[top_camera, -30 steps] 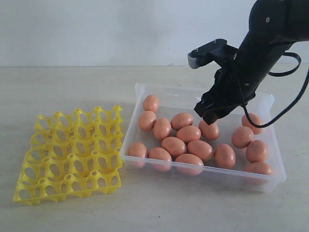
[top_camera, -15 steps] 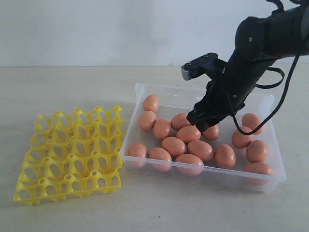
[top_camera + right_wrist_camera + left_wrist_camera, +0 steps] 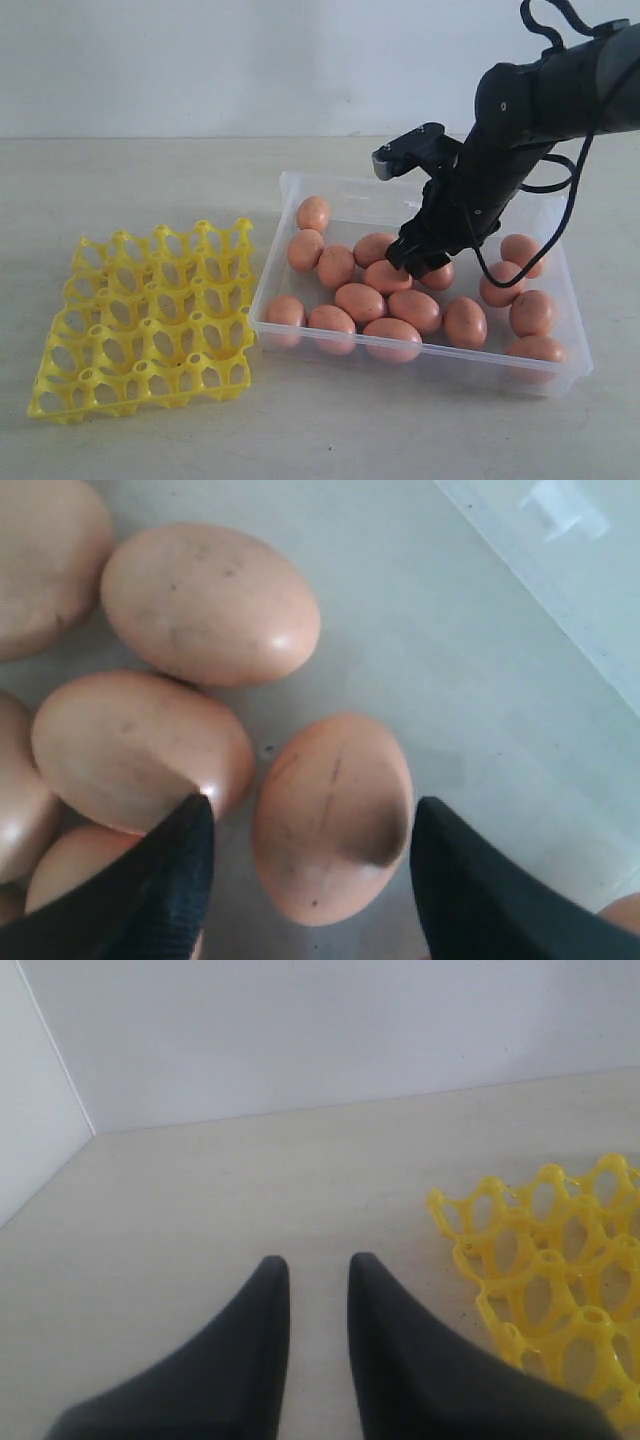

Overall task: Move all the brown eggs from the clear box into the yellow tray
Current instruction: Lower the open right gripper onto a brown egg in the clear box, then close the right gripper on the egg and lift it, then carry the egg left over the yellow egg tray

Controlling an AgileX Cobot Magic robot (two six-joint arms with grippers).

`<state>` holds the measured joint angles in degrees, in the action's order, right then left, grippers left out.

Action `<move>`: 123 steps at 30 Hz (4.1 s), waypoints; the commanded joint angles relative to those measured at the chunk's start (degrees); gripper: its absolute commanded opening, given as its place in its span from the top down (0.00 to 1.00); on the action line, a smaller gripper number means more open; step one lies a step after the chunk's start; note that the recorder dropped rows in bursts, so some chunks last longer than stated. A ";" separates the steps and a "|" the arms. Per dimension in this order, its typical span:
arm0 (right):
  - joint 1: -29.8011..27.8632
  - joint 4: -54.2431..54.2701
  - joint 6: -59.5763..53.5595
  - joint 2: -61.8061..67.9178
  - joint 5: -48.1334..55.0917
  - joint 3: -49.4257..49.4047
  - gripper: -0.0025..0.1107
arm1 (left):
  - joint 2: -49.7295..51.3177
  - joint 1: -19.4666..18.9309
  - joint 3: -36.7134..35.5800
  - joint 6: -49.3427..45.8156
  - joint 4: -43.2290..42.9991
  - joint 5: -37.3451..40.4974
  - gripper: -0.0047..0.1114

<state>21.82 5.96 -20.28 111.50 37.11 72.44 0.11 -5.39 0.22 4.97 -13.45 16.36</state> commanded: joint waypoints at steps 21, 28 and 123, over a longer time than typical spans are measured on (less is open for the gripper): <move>0.52 1.99 0.22 1.32 -1.21 0.18 0.48 | -0.11 0.27 -0.22 0.12 0.11 -0.12 0.77; 0.92 2.49 0.13 3.03 -0.08 0.18 0.48 | -0.11 0.27 -0.22 0.12 0.11 -0.12 0.77; 28.69 -40.97 58.03 28.65 -61.47 31.14 0.98 | -0.11 0.27 -0.22 0.12 0.11 -0.12 0.77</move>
<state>50.83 -34.57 37.65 139.53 -23.94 102.30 0.11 -5.39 0.22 4.97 -13.45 16.36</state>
